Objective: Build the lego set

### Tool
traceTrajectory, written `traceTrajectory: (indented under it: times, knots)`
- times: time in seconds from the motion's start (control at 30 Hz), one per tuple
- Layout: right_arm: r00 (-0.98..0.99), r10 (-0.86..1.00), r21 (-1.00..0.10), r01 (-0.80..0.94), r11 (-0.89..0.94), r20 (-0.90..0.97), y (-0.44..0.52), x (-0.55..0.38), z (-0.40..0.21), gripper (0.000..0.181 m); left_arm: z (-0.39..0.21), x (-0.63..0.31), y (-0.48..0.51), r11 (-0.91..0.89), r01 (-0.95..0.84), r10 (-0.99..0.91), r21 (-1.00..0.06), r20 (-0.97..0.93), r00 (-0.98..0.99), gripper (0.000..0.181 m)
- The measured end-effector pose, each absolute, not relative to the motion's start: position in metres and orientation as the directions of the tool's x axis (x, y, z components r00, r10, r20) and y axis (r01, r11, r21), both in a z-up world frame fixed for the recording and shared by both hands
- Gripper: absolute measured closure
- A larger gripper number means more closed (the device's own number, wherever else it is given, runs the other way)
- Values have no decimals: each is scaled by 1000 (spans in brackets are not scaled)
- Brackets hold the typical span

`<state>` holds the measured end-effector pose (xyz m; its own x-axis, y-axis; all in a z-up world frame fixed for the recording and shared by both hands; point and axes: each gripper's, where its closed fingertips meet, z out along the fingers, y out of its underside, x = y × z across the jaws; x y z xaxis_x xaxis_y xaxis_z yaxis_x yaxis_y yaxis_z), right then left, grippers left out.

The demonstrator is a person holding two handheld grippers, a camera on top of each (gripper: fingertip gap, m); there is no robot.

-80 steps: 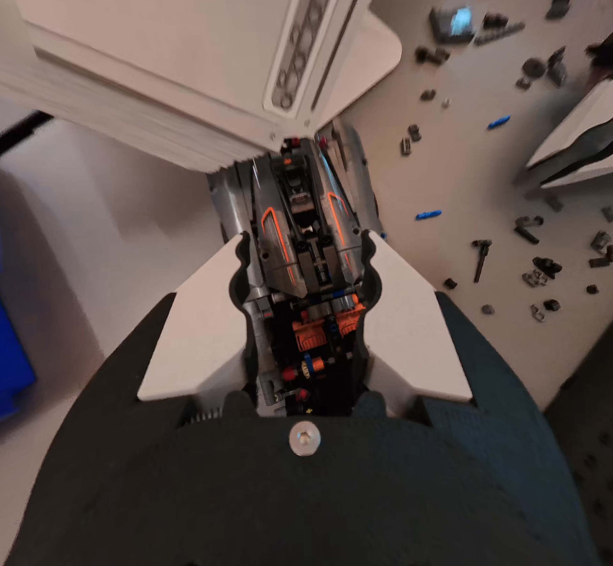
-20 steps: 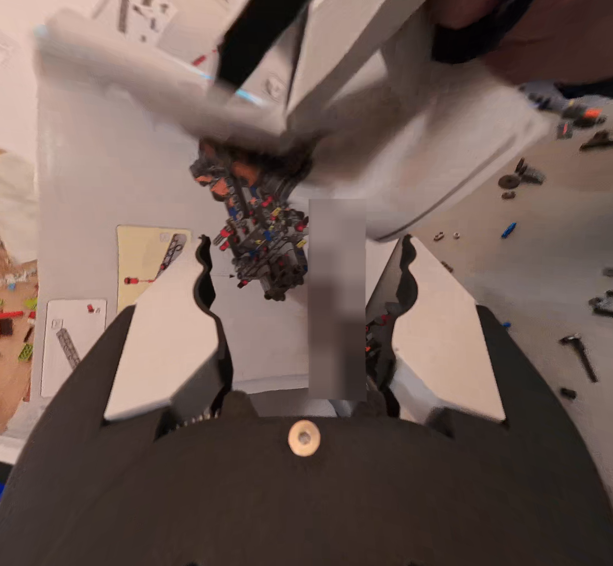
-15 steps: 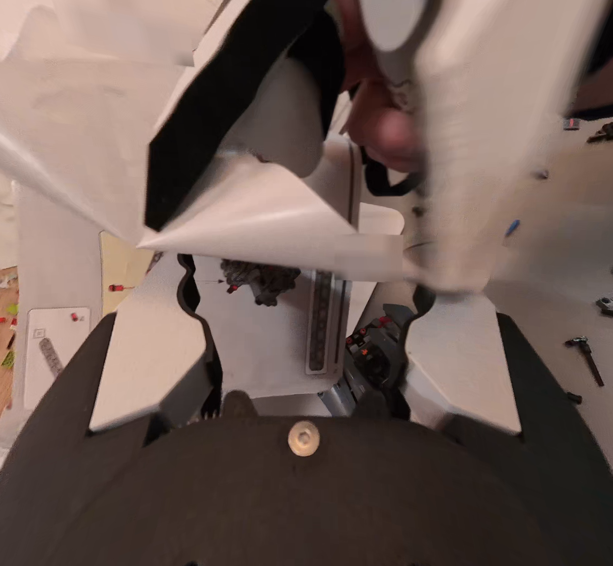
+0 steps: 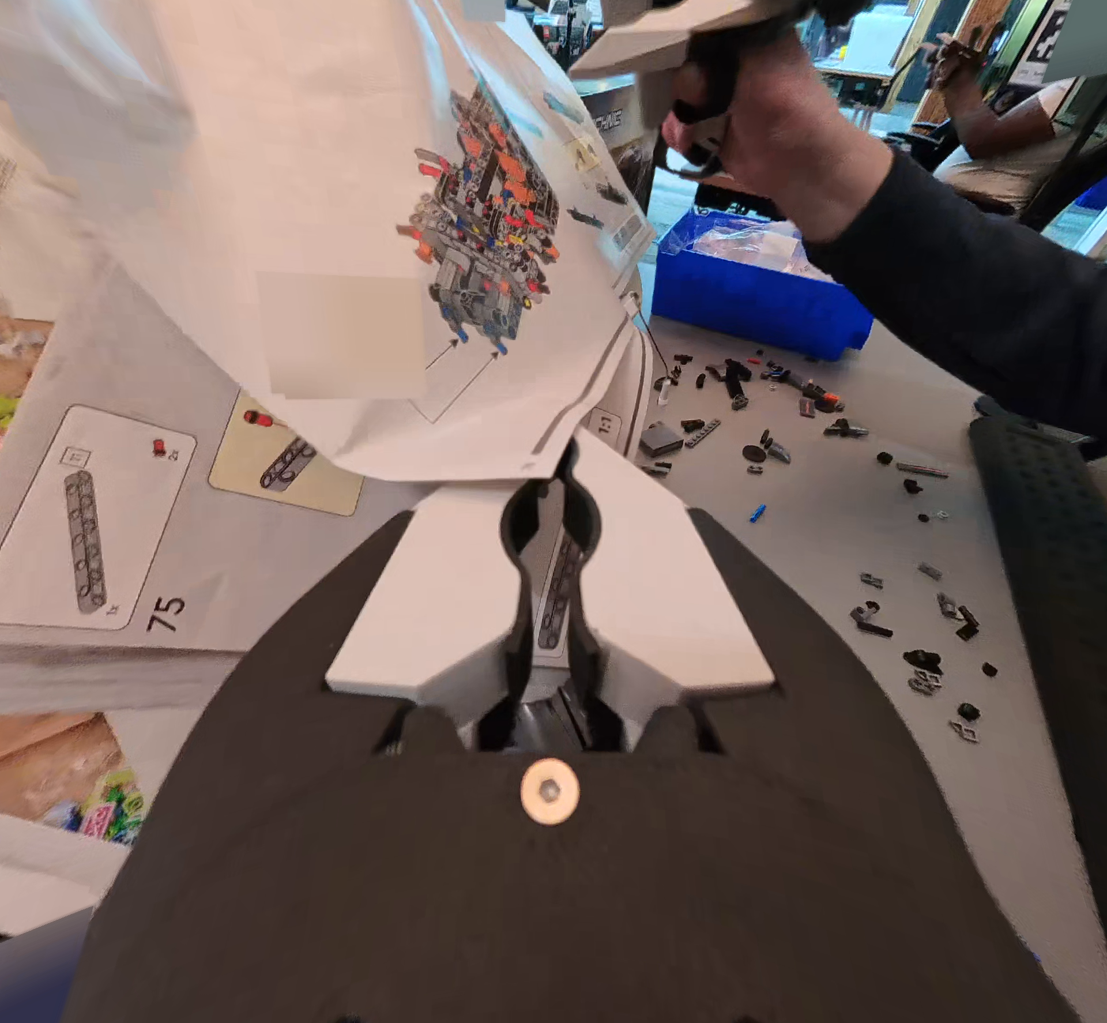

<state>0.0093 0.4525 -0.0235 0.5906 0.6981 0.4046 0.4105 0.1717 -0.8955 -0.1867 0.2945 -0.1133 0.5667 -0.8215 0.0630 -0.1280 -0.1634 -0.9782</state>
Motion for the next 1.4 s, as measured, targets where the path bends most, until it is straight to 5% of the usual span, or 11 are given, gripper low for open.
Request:
traceTrajectory:
  times: [0.1, 0.3, 0.5, 0.67, 0.87, 1.07, 1.4]
  knots:
    - [632, 661, -874, 481, 75, 405, 485, 41, -47, 82, -119, -189, 295, -194, -120, -819, -974, 93, 566, 181]
    - [637, 698, -903, 428, 33, 327, 489, 44, -64, 101, -127, -191, 298, -228, -70, -816, -971, 151, 558, 181]
    - [580, 669, -838, 533, 121, 465, 475, 47, -64, 181, -138, -192, 298, -251, -56, -801, -966, 175, 573, 181]
    - [476, 800, -843, 533, 67, 365, 445, 19, -75, 181, -135, -194, 305, -240, 21, -771, -970, 204, 604, 177]
    - [229, 970, -961, 276, 19, 85, 367, -53, -45, 181, -124, -187, 305, -222, 92, -793, -971, 235, 563, 133]
    - [62, 998, -983, 182, 8, 19, 315, -128, -33, 179, -110, -179, 296, -142, 53, -828, -988, 148, 541, 93]
    - [41, 997, -967, 249, 50, 62, 292, -199, -63, 154, -106, -177, 293, -162, 53, -832, -985, 165, 530, 82]
